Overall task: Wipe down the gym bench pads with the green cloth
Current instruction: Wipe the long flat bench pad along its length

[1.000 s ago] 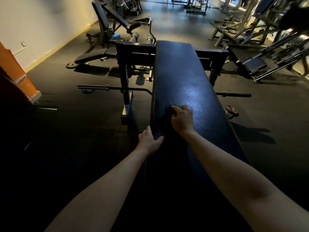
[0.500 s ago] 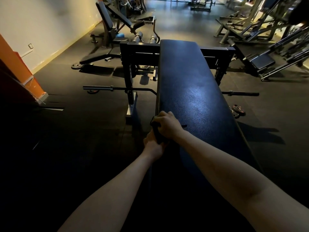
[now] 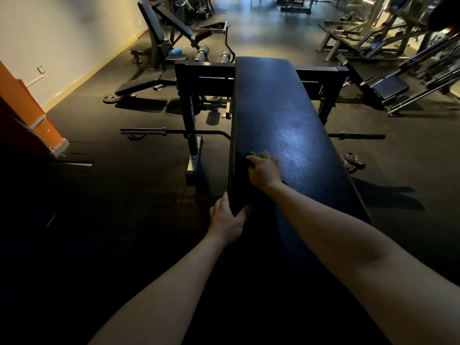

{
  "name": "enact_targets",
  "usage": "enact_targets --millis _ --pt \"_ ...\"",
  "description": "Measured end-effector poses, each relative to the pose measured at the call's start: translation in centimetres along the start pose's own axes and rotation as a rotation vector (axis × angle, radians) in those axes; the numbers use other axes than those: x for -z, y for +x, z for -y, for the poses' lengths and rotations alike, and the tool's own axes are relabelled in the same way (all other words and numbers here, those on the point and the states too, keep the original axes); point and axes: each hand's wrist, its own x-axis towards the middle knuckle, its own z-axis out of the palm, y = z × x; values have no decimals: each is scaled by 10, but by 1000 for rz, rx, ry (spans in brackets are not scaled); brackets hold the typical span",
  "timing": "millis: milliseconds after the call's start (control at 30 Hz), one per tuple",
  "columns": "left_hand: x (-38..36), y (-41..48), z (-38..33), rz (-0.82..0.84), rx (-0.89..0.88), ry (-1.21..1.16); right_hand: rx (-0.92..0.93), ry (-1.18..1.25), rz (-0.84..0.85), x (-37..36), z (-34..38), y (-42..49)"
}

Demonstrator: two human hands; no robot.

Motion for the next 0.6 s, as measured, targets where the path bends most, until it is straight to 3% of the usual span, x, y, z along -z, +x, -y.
enact_targets --millis 267,433,600 --pt "3 -1 -2 -16 -38 66 267 46 101 0 7 -57" --pt "2 -8 -12 2 -87 270 292 102 128 6 0 -89" --pt "-4 -13 -19 -7 -79 345 304 107 51 12 -5 -117"
